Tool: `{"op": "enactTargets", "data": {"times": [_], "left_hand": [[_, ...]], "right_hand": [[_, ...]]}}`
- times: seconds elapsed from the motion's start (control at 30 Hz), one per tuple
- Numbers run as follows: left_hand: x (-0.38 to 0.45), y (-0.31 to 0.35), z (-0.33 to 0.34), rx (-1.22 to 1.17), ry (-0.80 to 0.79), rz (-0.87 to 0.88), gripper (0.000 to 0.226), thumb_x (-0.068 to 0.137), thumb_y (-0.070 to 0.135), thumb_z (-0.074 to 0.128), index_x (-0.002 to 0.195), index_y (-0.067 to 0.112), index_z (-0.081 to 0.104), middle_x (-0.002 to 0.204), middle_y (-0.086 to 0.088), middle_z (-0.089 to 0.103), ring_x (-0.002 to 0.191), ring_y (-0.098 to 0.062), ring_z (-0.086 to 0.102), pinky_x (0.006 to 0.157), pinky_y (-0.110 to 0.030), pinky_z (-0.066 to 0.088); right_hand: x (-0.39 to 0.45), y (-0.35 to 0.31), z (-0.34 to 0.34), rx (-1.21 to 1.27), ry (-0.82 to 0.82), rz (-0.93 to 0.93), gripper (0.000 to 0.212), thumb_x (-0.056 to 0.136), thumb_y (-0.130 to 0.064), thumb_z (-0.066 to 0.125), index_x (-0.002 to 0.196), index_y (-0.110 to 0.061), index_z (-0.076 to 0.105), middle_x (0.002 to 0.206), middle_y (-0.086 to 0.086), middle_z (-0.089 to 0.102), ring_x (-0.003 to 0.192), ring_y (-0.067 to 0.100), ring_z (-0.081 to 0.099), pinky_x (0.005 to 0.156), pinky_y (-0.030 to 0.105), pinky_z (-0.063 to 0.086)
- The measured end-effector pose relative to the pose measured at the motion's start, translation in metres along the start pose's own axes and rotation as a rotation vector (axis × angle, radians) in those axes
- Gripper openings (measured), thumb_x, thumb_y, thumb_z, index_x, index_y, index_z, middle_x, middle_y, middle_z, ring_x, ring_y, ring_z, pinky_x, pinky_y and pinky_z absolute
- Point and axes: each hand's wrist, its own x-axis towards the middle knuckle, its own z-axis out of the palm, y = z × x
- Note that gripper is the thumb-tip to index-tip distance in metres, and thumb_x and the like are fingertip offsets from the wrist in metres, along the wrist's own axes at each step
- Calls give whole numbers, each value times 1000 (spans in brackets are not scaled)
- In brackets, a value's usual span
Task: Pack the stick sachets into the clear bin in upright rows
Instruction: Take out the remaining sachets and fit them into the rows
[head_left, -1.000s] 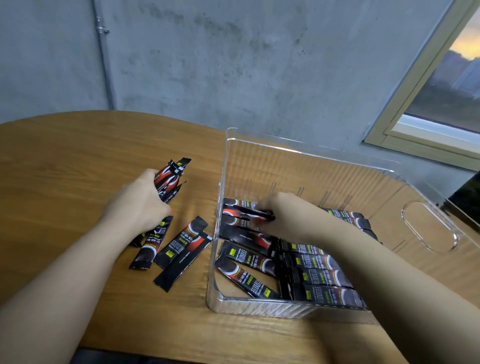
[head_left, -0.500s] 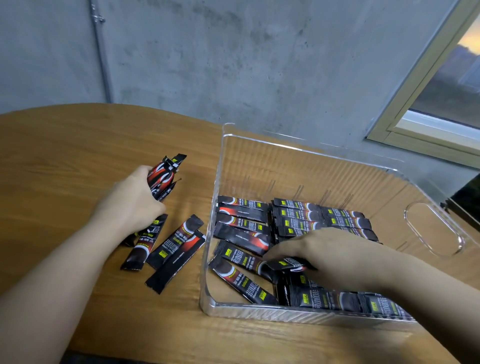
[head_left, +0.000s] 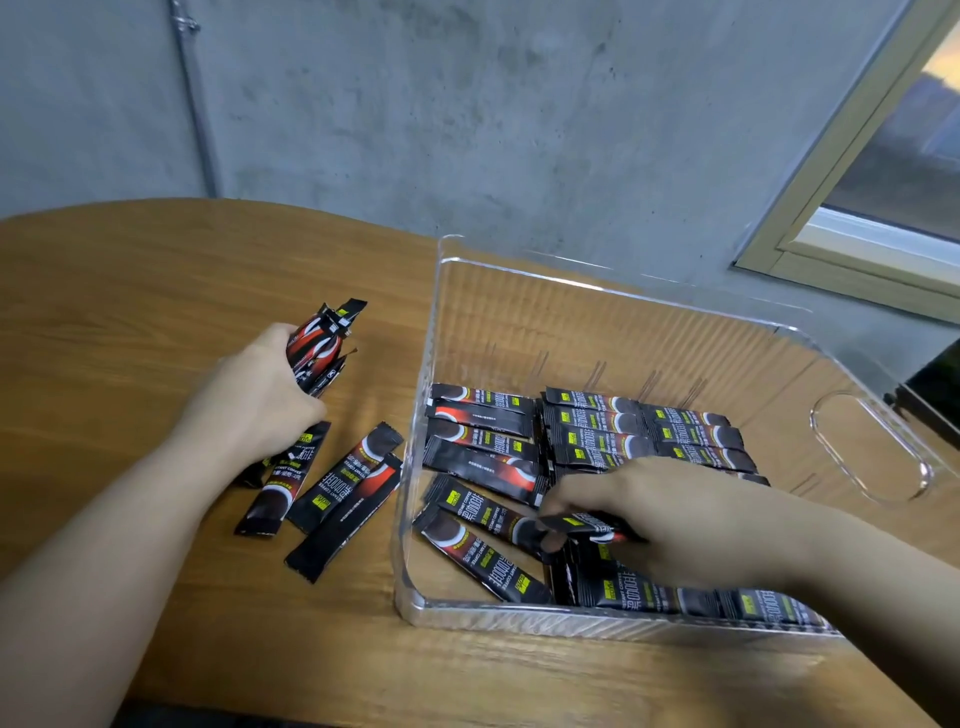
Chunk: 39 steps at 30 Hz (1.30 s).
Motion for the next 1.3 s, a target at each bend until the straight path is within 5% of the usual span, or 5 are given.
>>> {"op": "enactTargets", "data": {"times": [0.17,0.6,0.77,1.03,1.3], "left_hand": [[0,0,0,-2,-1,1,73,72,14,74,135,25,38,91,-2,59,83,-30,61,77,-39,53],[-2,1,-2,8,-3,4,74,71,15,75,135,25,39,94,-5,59,88,-33,60,80,-41,52],[-2,1,-2,9,-6,9,74,72,15,76,135,24,38,94,-5,60,85,-33,61,79,-41,53],[-1,1,-1,-11,-8,15,75,73,13,75,136,23,37,93,-5,59,86,-33,60,80,-42,53],[1,-2,1,-10,-15,5,74,72,15,76,134,27,37,92,-3,61,83,-32,61,77,-42,55]], "right_hand": [[1,-12,2,29,15,38,27,84,-29,58,108,-41,58,96,-15,69,81,3,63,74,20,48],[-4,-2,12,39,12,6,48,78,-17,53,111,-49,40,94,-17,68,79,4,61,67,29,52],[-5,-14,3,226,-87,-36,42,76,-9,49,106,-38,48,92,-45,60,91,-7,62,81,29,52],[-5,-18,-6,357,-105,41,45,79,6,41,104,-25,63,103,-16,71,86,-1,63,85,17,47],[19,1,-25,255,20,160,42,81,-3,43,113,-29,52,113,-16,65,107,10,60,90,34,47]]}}
